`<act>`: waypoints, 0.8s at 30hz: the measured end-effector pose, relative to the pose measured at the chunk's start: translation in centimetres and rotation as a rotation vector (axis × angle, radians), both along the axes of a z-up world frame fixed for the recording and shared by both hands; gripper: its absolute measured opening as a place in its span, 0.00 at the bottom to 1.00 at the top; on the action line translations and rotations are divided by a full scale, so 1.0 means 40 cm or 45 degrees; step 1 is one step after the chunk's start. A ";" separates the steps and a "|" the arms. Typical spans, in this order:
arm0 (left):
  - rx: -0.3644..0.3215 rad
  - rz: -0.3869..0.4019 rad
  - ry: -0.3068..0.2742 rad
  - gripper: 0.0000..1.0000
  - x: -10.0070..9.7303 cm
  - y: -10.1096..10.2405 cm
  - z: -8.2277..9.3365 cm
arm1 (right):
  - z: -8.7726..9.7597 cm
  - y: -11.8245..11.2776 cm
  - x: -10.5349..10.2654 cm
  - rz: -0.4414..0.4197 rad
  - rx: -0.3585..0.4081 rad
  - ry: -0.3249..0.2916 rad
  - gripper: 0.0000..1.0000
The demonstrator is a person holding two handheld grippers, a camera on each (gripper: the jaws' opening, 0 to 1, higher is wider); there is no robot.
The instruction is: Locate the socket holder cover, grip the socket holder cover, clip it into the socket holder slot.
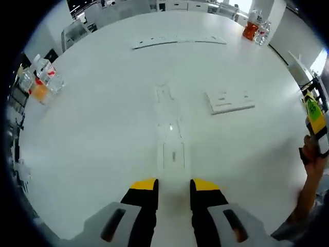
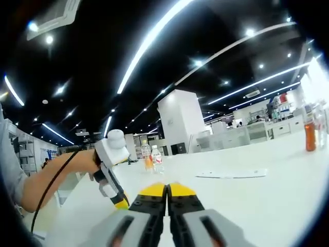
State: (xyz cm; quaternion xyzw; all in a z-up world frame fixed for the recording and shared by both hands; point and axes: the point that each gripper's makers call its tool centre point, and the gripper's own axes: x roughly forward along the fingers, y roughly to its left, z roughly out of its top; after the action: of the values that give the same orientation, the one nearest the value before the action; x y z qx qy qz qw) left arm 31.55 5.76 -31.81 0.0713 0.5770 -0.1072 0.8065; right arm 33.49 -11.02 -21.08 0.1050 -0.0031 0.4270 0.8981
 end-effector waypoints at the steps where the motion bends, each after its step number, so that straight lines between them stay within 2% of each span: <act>1: -0.011 0.005 0.005 0.25 -0.002 -0.003 -0.001 | -0.001 0.000 0.000 0.001 -0.003 0.000 0.03; 11: -0.041 0.037 0.037 0.25 -0.020 -0.012 -0.007 | -0.005 0.004 -0.002 0.005 -0.014 0.005 0.03; 24: -0.065 0.079 0.040 0.25 -0.032 -0.024 -0.003 | -0.003 0.009 -0.008 0.016 -0.015 0.006 0.03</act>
State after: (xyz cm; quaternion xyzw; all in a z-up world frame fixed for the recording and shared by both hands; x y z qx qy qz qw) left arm 30.29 4.82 -31.92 0.0311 0.5885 -0.0978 0.8020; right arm 33.18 -10.64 -21.20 0.1007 0.0022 0.4325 0.8960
